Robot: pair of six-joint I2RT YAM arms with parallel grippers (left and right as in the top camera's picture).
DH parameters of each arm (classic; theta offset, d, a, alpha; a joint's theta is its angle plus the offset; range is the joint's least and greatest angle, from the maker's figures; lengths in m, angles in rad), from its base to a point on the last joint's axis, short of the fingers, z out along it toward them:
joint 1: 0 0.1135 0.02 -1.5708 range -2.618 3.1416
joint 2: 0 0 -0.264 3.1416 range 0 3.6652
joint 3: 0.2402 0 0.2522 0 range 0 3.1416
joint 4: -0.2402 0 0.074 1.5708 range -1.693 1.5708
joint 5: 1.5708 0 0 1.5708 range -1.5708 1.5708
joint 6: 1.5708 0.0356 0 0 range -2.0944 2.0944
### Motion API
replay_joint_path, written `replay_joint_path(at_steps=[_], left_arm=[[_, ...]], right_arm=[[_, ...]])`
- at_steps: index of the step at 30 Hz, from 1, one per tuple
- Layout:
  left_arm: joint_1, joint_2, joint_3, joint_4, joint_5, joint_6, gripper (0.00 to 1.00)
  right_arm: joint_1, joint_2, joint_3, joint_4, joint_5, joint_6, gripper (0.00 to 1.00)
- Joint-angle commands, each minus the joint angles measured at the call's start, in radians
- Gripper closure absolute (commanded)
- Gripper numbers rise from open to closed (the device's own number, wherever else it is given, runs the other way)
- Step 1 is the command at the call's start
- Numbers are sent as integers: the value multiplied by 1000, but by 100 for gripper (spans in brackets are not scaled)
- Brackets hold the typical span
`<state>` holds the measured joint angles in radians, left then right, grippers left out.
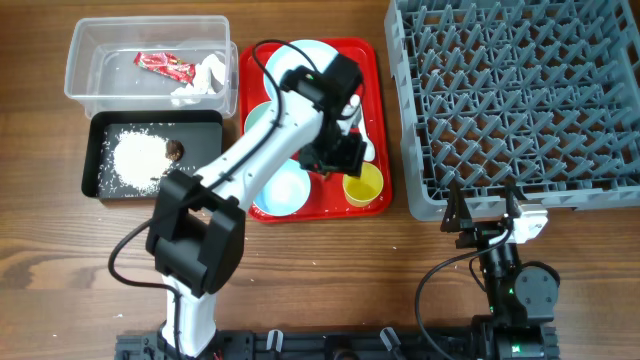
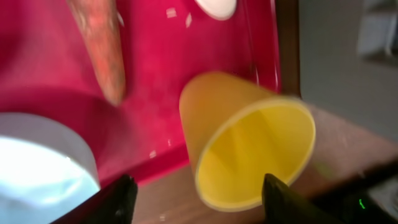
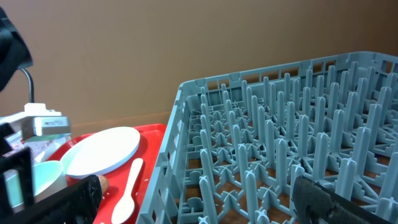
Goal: Sort waste into correct bins and load items into the dishwasher rack
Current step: 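Move the left gripper to the yellow cup and grasp it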
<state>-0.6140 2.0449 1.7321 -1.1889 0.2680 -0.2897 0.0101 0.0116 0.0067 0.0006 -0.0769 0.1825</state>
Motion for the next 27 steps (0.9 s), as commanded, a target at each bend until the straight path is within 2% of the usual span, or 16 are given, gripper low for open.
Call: replay_joint_path(at_steps=[1,17,20,23,27], left_arm=[[-38,0,-14,39,-141,-124,37],[-81,78,-14,57,-139,-167,57],[-92,82,-14,71,-139,-167,69],[-90,82,-14,88,-139,-167,96],[-82,80,-13,85,-124,-167,96]], right_arm=[[-1,-7,-2,3,13,8,0],[-1,-7,-2,3,13,8,0],[-1,-7,-2,3,13,8,0],[-1,-7,-2,3,13,8,0],[-1,-7,-2,3,13,8,0]])
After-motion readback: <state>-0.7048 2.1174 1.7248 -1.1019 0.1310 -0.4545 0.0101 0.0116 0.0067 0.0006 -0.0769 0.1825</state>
